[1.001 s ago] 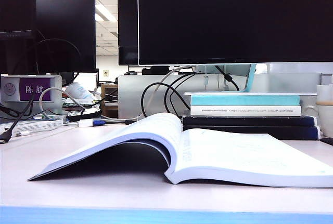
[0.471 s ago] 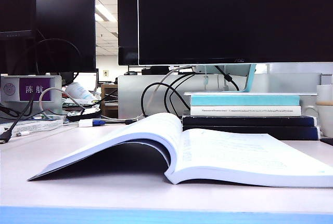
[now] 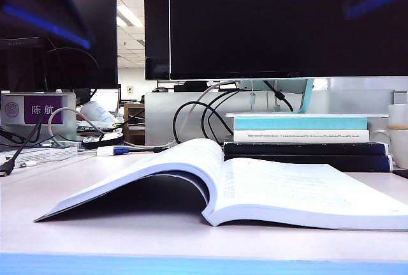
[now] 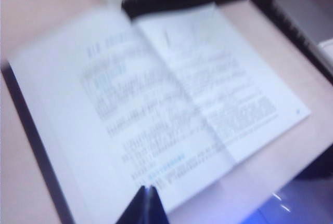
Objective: Close the book.
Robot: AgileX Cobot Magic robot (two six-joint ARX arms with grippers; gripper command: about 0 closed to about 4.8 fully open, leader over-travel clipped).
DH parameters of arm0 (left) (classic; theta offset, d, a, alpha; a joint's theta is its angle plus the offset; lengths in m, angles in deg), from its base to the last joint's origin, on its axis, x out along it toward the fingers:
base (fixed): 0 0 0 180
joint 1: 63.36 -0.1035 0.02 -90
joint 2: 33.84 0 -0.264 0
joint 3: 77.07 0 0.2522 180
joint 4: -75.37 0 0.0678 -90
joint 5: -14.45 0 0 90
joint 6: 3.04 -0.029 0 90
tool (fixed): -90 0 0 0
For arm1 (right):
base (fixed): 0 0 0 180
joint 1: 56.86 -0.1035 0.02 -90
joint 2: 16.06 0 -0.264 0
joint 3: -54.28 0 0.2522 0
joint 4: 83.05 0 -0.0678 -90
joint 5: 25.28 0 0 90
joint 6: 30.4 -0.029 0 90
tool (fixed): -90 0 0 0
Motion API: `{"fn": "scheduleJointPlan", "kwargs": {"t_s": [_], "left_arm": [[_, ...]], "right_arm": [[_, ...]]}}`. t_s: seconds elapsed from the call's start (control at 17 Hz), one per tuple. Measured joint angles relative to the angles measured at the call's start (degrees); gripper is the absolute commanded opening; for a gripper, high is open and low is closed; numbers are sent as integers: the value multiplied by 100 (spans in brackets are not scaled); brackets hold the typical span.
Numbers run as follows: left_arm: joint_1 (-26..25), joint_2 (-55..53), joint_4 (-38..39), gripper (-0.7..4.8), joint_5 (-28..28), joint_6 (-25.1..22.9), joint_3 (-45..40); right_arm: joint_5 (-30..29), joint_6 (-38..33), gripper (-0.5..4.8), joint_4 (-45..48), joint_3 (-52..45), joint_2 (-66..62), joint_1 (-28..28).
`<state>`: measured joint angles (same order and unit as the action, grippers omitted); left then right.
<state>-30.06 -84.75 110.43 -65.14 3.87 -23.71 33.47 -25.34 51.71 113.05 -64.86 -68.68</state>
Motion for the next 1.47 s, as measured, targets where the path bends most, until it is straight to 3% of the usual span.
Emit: {"fn": "scheduleJointPlan", "kwargs": {"t_s": [0.24,0.41,0.59,0.65,0.77,1.12,1.35,1.47], "left_arm": [[101,-444,107,-4,90,501,0],[466,-566,48,-4,-551,599,-151],[1554,-632,-608,-4,-1368,1456,-1154],[2509,-874,-1687,-4,-2181,2127,-1270],[2745,-1491,-1963,-4,-2282,2304,-1281],[2747,-2603,-3034,-4,-2634,2240,-1281],[2712,-2879,-3320,-4,-2962,2227,-1281],[2341,-2876,-3335,-4,-3110,2157,-1281]], "right_arm": [[98,90,-1,-26,-9,-389,-15],[271,98,-1,-15,-9,-592,-140],[435,103,-1,116,-39,-632,-275],[446,50,-1,208,-114,-634,-293],[426,-98,-1,249,-114,-634,-319],[446,-111,-1,203,-114,-634,-942],[448,-199,-1,201,-114,-634,-1049],[452,-216,-1,170,-114,-634,-1047]]}}
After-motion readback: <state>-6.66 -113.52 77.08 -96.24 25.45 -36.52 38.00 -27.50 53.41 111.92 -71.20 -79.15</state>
